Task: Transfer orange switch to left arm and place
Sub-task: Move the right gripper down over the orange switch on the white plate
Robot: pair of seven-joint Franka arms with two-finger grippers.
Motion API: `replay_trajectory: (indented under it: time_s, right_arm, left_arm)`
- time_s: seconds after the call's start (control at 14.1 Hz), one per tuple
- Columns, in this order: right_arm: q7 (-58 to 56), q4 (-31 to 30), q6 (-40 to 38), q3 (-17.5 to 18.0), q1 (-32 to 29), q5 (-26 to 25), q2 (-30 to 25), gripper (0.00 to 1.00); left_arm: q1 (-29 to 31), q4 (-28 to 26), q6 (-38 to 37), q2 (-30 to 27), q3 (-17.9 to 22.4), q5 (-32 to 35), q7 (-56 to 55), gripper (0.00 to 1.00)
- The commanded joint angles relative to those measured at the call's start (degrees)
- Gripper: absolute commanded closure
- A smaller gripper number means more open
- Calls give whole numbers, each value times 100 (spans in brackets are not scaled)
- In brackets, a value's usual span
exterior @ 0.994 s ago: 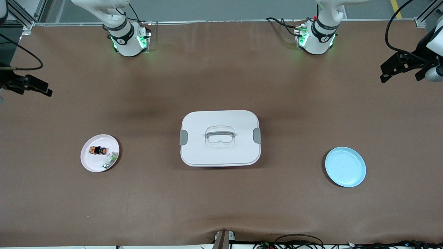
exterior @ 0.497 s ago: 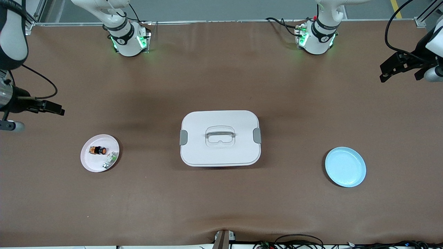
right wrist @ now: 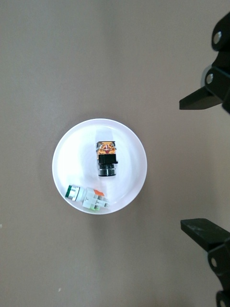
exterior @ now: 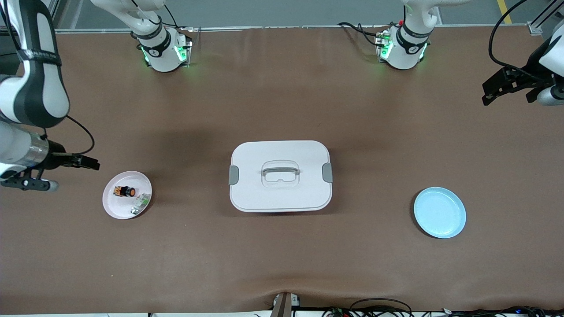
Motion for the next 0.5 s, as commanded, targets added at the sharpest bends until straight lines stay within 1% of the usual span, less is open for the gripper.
replay_trajectory:
  time_s: [0.0, 0.21, 0.43]
  right_arm:
    - [-6, -2, 363, 46, -67, -15, 420, 0]
    - [-6, 6, 557, 46, -75, -6, 851, 0]
    - [3, 15, 1057, 46, -102, 20, 1237, 0]
  left_arm:
    - [23, -51, -9, -77, 16, -95, 53, 0]
    - [23, -139, -9, -121, 16, -95, 53, 0]
    - [23, -218, -18, -226, 16, -95, 53, 0]
